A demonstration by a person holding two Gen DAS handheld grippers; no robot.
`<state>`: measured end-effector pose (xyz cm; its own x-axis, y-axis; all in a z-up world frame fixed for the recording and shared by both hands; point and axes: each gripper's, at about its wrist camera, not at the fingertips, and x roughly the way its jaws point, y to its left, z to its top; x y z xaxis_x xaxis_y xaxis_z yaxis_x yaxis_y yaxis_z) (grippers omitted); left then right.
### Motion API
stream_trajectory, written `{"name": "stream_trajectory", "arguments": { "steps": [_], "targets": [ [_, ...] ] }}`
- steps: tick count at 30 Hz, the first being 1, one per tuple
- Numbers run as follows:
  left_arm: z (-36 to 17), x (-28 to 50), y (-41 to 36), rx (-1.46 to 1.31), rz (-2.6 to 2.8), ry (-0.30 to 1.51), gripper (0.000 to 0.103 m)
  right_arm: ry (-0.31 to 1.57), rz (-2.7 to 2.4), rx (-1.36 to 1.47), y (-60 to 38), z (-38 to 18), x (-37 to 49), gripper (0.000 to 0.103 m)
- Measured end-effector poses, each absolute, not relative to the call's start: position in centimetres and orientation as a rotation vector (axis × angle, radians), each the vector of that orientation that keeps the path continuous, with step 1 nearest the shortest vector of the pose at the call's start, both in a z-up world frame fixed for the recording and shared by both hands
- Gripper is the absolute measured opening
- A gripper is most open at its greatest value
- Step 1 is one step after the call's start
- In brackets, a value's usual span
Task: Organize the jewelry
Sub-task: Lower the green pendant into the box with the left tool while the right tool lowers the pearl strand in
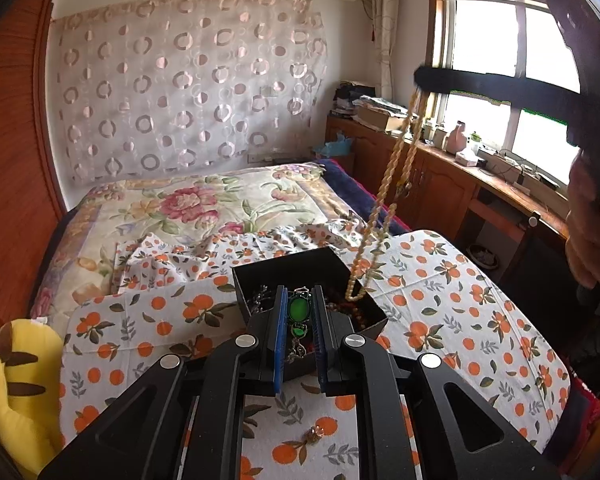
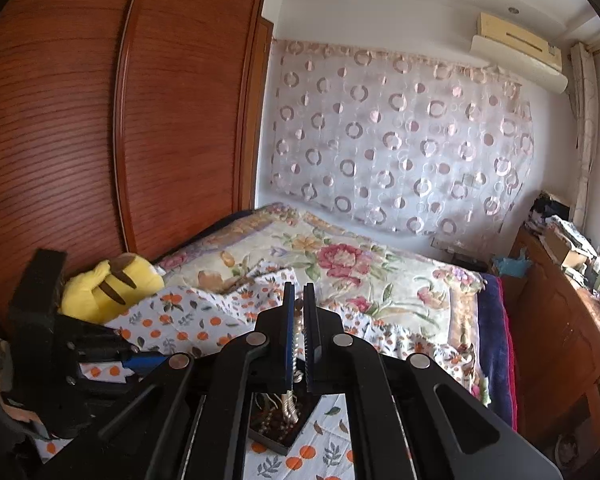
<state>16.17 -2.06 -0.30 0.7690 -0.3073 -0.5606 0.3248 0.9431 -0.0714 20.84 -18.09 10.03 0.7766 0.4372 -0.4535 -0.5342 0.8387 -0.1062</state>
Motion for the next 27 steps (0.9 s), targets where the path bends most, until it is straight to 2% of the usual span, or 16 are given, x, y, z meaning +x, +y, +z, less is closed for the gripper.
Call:
{"name": "stream_trajectory", "arguments": {
  "steps": [12, 27],
  "targets": [
    [-0.9, 18.6, -2.9, 0.029, -0.34, 0.629, 0.011, 0.617, 0.553, -0.176, -18.1, 2.5, 23.7, 0.005],
    [-0.9, 20.0, -4.6, 0.049, -0.341, 0.634, 0.011, 0.635, 0.547, -0.165, -20.2, 1.4, 23.1, 0.006]
  ]
}}
